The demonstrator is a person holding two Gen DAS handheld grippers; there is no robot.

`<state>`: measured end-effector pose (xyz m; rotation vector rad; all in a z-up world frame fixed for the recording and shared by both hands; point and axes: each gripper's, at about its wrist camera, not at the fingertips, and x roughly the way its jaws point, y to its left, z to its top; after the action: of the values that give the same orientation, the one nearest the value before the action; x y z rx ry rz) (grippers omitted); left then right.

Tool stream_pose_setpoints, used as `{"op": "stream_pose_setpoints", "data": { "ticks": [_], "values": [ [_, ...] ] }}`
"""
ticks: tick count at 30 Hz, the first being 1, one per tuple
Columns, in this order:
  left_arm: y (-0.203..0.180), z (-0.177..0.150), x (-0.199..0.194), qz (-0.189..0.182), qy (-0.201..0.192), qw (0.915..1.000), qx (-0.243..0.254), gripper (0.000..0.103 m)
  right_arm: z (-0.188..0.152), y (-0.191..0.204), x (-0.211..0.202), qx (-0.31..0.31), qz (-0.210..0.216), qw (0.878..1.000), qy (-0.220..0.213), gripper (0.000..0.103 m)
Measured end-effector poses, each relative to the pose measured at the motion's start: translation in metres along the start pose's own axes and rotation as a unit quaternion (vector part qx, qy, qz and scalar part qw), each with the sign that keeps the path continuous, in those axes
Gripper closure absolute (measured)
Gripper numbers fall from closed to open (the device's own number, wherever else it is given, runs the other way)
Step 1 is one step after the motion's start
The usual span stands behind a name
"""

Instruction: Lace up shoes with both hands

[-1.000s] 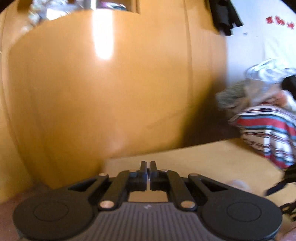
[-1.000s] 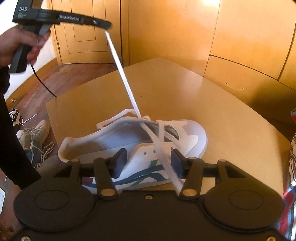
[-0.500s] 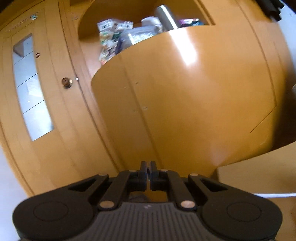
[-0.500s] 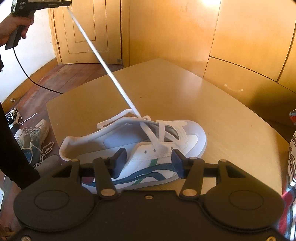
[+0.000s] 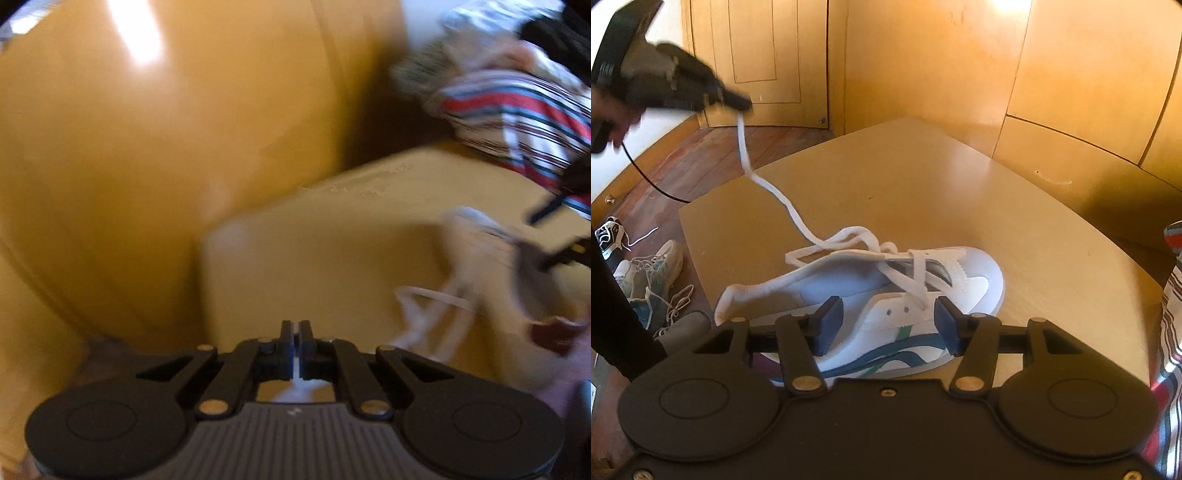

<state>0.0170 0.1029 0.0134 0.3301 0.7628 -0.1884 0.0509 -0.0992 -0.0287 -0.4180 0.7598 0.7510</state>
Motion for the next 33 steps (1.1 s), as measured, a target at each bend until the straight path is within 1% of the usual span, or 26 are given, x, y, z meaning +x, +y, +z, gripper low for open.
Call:
{"op": "stream_pose_setpoints", "data": {
  "ticks": [1,2,3,4,6,7,8,9,10,12,14,16,19,20,22,24,27,29,30,31,33],
  "values": [
    [-0.002,0.001,0.003,-0.015,0.006,0.9999,0.0,0.095,0.0,0.0,0.0,0.001,0.0,1.0,-0.001,0.048],
    [-0.004,0.002,0.005,-0.036,0.013,0.9993,-0.003,0.092,-0.001,0.0,0.0,0.002,-0.001,1.0,-0.002,0.048],
    [-0.005,0.002,0.004,-0.049,0.014,0.9987,-0.008,0.083,-0.002,0.0,0.0,0.003,-0.001,1.0,-0.001,0.048],
    [-0.003,0.001,0.0,-0.048,0.005,0.9987,-0.016,0.077,-0.002,0.0,-0.001,0.004,-0.001,1.0,-0.003,0.049],
    [0.0,-0.003,-0.003,-0.042,-0.01,0.9987,-0.026,0.076,-0.002,-0.001,-0.003,0.007,-0.002,1.0,-0.007,0.049],
    [0.003,-0.003,-0.002,-0.038,-0.018,0.9986,-0.032,0.076,-0.002,-0.002,-0.004,0.009,0.001,1.0,-0.012,0.053],
    [0.006,0.0,0.002,-0.033,-0.025,0.9982,-0.043,0.076,-0.001,-0.002,-0.004,0.013,0.004,1.0,-0.016,0.06],
    [0.008,0.003,0.01,-0.036,-0.027,0.9974,-0.057,0.076,0.0,-0.002,-0.005,0.017,0.008,1.0,-0.021,0.062],
    [0.006,0.005,0.021,-0.048,-0.022,0.9965,-0.065,0.076,0.001,-0.003,-0.006,0.021,0.012,0.999,-0.025,0.064],
    [0.0,0.008,0.04,-0.067,-0.011,0.9947,-0.077,0.076,0.002,-0.002,-0.005,0.022,0.02,0.999,-0.031,0.064],
    [-0.009,0.008,0.058,-0.08,0.001,0.9938,-0.077,0.076,0.003,-0.001,-0.003,0.02,0.024,0.999,-0.032,0.064],
    [-0.02,0.008,0.078,-0.087,0.014,0.9932,-0.077,0.076,0.004,-0.002,-0.001,0.017,0.029,0.999,-0.028,0.064],
    [-0.029,0.008,0.101,-0.097,0.032,0.9907,-0.09,0.076,0.004,-0.006,0.001,0.023,0.034,0.999,-0.03,0.064],
    [-0.03,0.01,0.103,-0.104,0.031,0.9894,-0.097,0.076,0.005,-0.009,0.001,0.027,0.036,0.998,-0.032,0.064],
    [-0.031,0.018,0.099,-0.118,0.017,0.9875,-0.103,0.076,0.004,-0.012,0.001,0.033,0.038,0.998,-0.035,0.064],
    [-0.034,0.024,0.099,-0.127,0.01,0.9868,-0.101,0.076,0.003,-0.012,0.002,0.034,0.043,0.998,-0.033,0.064],
    [-0.04,0.03,0.112,-0.147,0.028,0.9841,-0.096,0.076,0.002,-0.014,0.002,0.035,0.042,0.998,-0.03,0.064],
    [-0.042,0.033,0.115,-0.161,0.041,0.9834,-0.073,0.076,0.001,-0.017,0.0,0.039,0.038,0.998,-0.032,0.064],
    [-0.042,0.034,0.117,-0.162,0.048,0.9841,-0.055,0.075,0.0,-0.023,-0.002,0.046,0.038,0.998,-0.032,0.064],
    [-0.042,0.033,0.121,-0.151,0.057,0.9861,-0.039,0.075,-0.001,-0.026,-0.004,0.05,0.032,0.998,-0.035,0.064],
    [-0.041,0.029,0.132,-0.133,0.071,0.9881,-0.031,0.075,-0.003,-0.033,-0.006,0.06,0.025,0.997,-0.036,0.064]
  ]
}}
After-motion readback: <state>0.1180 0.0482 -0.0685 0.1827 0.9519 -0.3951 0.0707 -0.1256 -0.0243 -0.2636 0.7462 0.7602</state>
